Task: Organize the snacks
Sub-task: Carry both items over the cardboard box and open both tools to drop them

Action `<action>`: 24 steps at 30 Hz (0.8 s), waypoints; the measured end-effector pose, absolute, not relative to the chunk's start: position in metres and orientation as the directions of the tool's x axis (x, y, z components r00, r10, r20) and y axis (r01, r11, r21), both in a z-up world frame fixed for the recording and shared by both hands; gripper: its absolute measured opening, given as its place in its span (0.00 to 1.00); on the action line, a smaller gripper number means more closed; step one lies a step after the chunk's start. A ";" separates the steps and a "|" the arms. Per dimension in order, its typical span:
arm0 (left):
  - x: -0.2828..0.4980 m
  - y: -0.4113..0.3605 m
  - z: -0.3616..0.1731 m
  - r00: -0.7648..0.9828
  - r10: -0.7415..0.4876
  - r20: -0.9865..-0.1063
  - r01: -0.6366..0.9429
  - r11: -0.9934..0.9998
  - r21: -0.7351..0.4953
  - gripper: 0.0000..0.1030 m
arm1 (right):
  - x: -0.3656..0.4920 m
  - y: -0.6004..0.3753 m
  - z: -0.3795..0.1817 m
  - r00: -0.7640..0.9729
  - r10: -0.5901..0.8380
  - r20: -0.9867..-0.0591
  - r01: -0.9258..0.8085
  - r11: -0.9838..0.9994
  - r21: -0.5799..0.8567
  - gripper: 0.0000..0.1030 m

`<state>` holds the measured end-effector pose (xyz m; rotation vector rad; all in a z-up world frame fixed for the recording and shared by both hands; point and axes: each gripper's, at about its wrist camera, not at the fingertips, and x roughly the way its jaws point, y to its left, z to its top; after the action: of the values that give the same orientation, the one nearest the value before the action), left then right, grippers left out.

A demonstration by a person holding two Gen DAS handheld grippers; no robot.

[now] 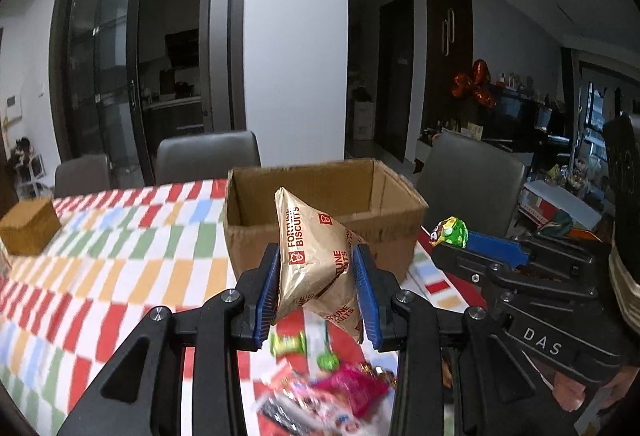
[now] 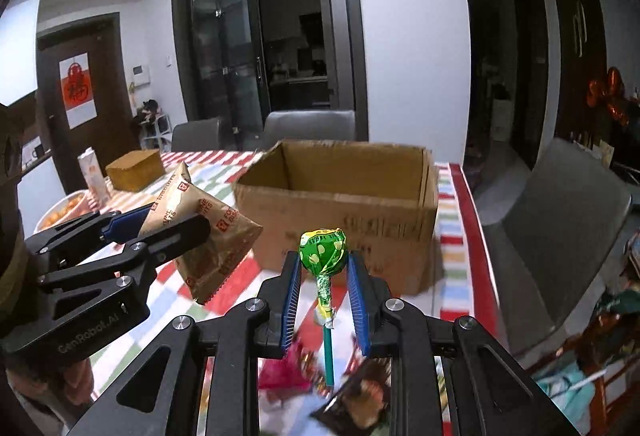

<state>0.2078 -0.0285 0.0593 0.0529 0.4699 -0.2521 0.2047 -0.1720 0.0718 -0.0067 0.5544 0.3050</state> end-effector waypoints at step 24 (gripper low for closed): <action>0.363 -0.030 0.079 0.811 -0.134 -0.569 0.203 0.977 0.058 0.58 | 0.342 -0.181 0.092 0.769 0.236 -0.594 -0.240 0.968 0.074 0.26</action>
<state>0.3626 -0.0302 0.0789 0.1185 0.5985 -0.1806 0.3422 -0.1806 0.0919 -0.0061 0.6439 0.2584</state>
